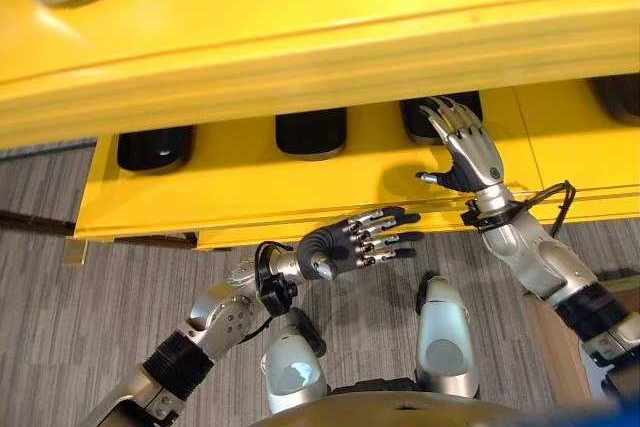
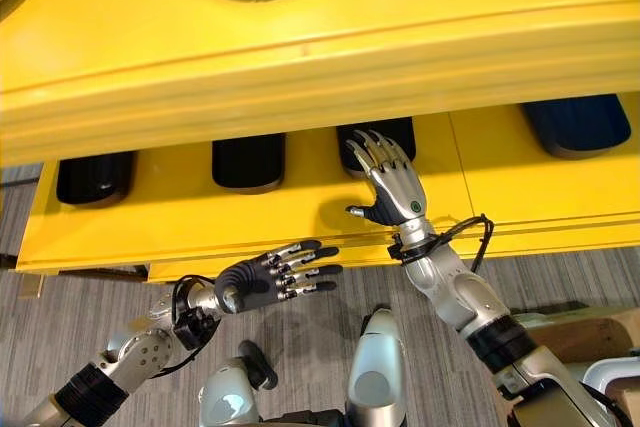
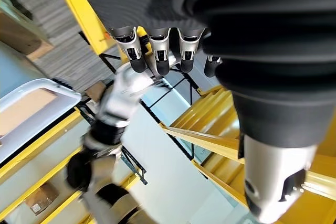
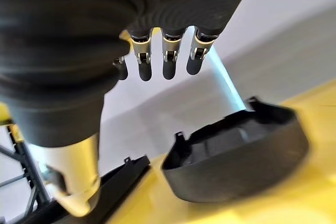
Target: Move parts from the plastic box to the shelf.
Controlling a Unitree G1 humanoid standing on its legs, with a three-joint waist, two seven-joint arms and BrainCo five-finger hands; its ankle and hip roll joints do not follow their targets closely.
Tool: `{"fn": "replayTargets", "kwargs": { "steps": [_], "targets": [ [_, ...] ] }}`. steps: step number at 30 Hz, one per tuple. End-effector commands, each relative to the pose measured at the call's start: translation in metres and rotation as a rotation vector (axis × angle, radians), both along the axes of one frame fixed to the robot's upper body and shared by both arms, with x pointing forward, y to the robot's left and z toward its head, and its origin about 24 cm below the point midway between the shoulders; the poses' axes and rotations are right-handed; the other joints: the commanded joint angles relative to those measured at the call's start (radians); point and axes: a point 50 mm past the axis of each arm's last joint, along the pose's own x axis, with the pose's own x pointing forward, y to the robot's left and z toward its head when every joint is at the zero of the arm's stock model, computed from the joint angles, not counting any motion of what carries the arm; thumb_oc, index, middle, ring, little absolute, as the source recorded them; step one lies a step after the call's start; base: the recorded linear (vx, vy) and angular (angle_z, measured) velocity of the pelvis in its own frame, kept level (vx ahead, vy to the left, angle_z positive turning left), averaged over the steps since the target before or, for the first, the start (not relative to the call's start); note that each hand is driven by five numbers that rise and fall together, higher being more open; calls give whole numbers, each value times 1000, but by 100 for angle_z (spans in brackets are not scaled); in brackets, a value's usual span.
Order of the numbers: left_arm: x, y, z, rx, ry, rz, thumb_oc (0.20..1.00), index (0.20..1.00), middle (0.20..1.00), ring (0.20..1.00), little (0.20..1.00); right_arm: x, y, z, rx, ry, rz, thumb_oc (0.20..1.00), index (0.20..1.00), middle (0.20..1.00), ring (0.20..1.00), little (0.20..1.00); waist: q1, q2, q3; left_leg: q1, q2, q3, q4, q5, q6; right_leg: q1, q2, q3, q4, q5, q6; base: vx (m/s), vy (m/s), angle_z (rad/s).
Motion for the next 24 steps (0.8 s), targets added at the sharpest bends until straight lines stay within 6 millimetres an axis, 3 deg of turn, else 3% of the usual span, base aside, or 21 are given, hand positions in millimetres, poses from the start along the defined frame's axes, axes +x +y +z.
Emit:
{"fn": "replayTargets", "kwargs": {
  "steps": [1,6,9,14,18,24],
  "targets": [
    [-7,11,2,-127,49,96,1000,1000,1000,1000,1000,-9,8,6,188,21,105,1000,1000,1000,1000,1000,-19,-54,-75,-45,20,-32,28,13,52,98,-18,13,-74,16,35,15,-14,-16],
    [-19,37,-29,-108,148,259,1000,1000,1000,1000,1000,-36,-24,-18,364,174,7,1000,1000,1000,1000,1000,-30,-73,-119,37,23,-2,-68,64,24,144,-32,0,-232,109,56,8,-42,-10],
    [-36,55,-53,-39,211,344,1000,1000,1000,1000,1000,-51,-47,-41,545,336,-89,1000,1000,1000,1000,1000,-24,-81,-156,93,1,29,-166,84,13,172,-68,-30,-338,198,100,-30,-37,-1],
    [-48,73,-78,-5,306,426,1000,1000,1000,1000,1000,-57,-56,-71,840,534,-137,1000,1000,1000,1000,1000,5,-93,-187,145,-20,55,-232,93,7,218,-117,-98,-445,302,152,-46,-31,4],
    [-51,79,-89,53,340,451,1000,1000,1000,1000,1000,-58,-54,-88,956,626,-149,1000,1000,1000,1000,1000,20,-98,-205,161,-26,71,-243,93,8,237,-122,-130,-468,324,157,-35,-23,-2],
    [-52,90,-91,98,351,556,1000,1000,1000,1000,1000,-61,-51,-92,1001,672,-142,1000,1000,1000,1000,1000,44,-107,-230,163,-32,62,-253,95,13,262,-115,-162,-482,321,155,-25,-18,5]
  ]
}}
